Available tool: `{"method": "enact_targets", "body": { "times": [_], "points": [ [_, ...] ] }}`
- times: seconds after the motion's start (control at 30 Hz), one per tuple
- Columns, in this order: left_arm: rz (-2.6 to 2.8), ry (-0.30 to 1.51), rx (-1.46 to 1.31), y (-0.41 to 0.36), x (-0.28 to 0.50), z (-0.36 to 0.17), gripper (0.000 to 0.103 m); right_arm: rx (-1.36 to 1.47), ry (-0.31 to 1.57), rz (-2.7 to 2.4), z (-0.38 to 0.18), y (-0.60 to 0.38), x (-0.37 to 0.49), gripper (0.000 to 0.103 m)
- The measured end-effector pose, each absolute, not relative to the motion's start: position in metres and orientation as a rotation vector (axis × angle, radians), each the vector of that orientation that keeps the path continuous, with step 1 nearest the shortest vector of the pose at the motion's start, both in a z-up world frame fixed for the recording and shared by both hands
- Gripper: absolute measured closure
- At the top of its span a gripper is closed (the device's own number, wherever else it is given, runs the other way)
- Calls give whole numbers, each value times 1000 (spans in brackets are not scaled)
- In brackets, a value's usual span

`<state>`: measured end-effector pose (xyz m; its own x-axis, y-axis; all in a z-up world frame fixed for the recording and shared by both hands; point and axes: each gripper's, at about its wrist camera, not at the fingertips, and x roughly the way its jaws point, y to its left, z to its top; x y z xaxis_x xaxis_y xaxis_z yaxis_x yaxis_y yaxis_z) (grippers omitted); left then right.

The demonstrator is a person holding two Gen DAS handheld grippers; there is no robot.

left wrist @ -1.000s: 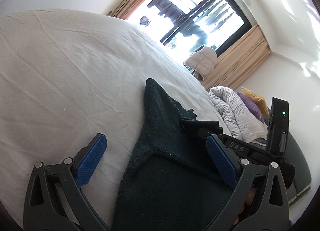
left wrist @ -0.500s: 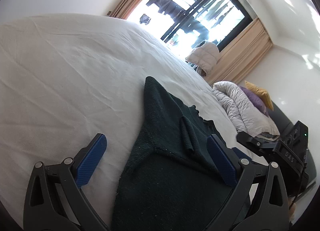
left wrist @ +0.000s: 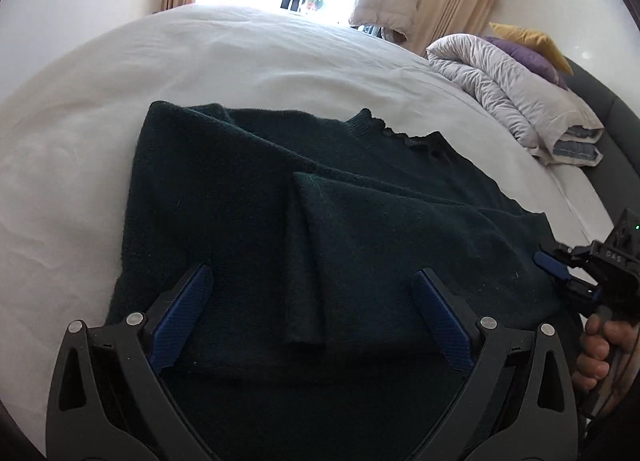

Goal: Fold small clothes

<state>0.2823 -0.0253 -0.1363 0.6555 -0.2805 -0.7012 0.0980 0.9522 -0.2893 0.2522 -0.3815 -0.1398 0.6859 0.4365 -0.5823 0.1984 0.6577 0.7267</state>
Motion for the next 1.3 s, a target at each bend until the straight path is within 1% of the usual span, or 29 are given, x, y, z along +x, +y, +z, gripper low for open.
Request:
{"method": "enact_targets", "body": {
  "times": [0.03,0.1,0.17,0.23,0.3,0.4,0.47,0.53,0.57,0.6,0.63,0.67,0.7,0.73,0.83,0.87,0.9,0.93,0.97,1.07,1.1,1.13,1.27,1.3],
  "points": [
    [-210,826,-221,-27,283,-137,2,867,819,134,-141,-392,251,97],
    [-181,833,-151,-38,283,-142,2,856,798,76,-138,-411,246,98],
    [-167,827,-128,-42,281,-144,1,882,767,-3,-131,-432,236,88],
    [-182,818,-156,-36,278,-145,2,911,702,-33,-116,-445,222,66],
    [-180,817,-154,-37,278,-145,2,897,675,17,-101,-441,214,64],
    [-171,812,-139,-39,276,-144,1,838,717,179,-90,-404,217,64],
    [-172,812,-140,-40,278,-143,1,801,775,255,-97,-377,224,62],
    [-172,812,-139,-41,278,-142,1,774,846,253,-116,-363,230,55],
    [-172,813,-139,-40,278,-142,1,779,878,224,-129,-364,231,56],
    [-171,813,-139,-41,278,-142,1,810,873,219,-138,-371,228,69],
    [-171,812,-138,-40,278,-142,1,847,855,212,-144,-381,225,88],
    [-171,812,-137,-40,278,-142,1,881,856,189,-150,-392,222,98],
    [-172,813,-137,-40,278,-141,1,919,848,172,-155,-402,217,103],
    [-173,812,-138,-40,279,-141,1,947,829,166,-155,-411,211,103],
    [-173,812,-140,-40,279,-141,1,870,798,45,-139,-421,189,102],
    [-175,812,-142,-39,278,-140,1,854,791,14,-133,-421,179,100],
    [-177,816,-144,-38,278,-139,1,825,788,-23,-125,-418,167,86],
    [-183,821,-150,-37,278,-138,1,777,785,-69,-115,-414,154,56],
    [-194,826,-161,-35,277,-135,1,723,759,-92,-105,-407,137,50],
    [-206,845,-171,-24,260,-121,1,572,703,-47,-76,-379,91,43],
    [-198,840,-162,-20,246,-114,1,529,693,-35,-70,-368,75,37],
    [-203,835,-154,-16,232,-109,1,490,689,-19,-65,-356,61,33],
    [-261,784,-126,-1,152,-85,1,326,714,18,-59,-314,14,33],
    [-273,765,-104,0,130,-80,1,314,707,27,-58,-308,2,30]
  ]
}}
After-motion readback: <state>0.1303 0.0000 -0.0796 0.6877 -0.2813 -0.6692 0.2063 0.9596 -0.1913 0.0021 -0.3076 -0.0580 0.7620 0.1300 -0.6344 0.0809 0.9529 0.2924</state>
